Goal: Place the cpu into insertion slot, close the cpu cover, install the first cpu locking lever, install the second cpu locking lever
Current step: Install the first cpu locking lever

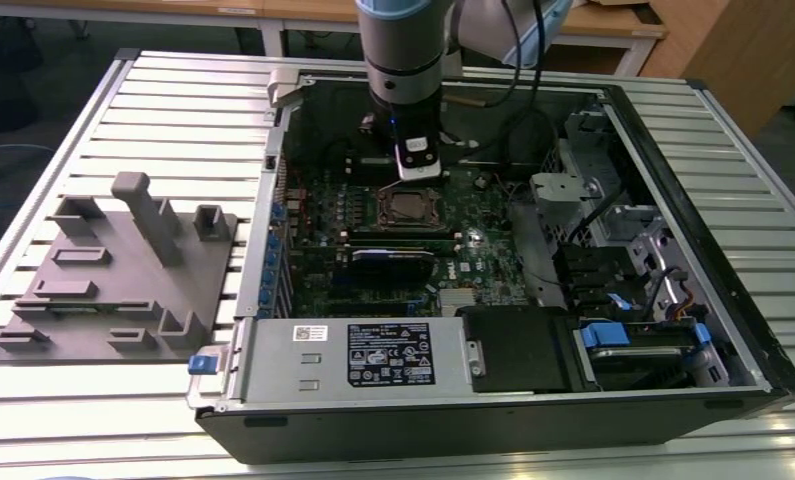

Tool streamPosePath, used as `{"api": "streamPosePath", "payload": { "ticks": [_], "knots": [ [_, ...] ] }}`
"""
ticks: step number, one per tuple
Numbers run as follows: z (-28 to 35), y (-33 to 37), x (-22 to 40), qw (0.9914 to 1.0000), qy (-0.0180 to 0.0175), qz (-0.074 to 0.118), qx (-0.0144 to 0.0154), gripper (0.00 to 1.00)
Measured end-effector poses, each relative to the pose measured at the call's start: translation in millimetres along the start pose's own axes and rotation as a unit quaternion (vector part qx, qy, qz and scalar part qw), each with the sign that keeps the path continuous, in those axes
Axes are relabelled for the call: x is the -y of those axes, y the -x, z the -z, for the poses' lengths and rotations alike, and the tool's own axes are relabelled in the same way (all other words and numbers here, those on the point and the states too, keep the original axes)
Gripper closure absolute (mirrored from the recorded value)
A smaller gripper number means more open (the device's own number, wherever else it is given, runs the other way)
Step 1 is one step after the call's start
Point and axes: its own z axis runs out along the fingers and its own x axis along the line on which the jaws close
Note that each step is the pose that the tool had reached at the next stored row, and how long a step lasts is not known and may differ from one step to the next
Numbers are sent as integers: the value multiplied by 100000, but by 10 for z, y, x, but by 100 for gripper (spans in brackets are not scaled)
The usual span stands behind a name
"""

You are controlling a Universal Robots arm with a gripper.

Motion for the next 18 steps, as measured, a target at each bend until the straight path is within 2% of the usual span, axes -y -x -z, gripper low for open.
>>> {"api": "streamPosePath", "payload": {
  "ticks": [5,10,13,18],
  "knots": [
    [-25,-1,6,99998,439,-266,475,89],
    [-34,-2,8,99997,498,-259,529,89],
    [-65,-6,19,99994,650,-157,872,89],
    [-96,-10,25,99990,783,-81,1161,89]
  ]
}}
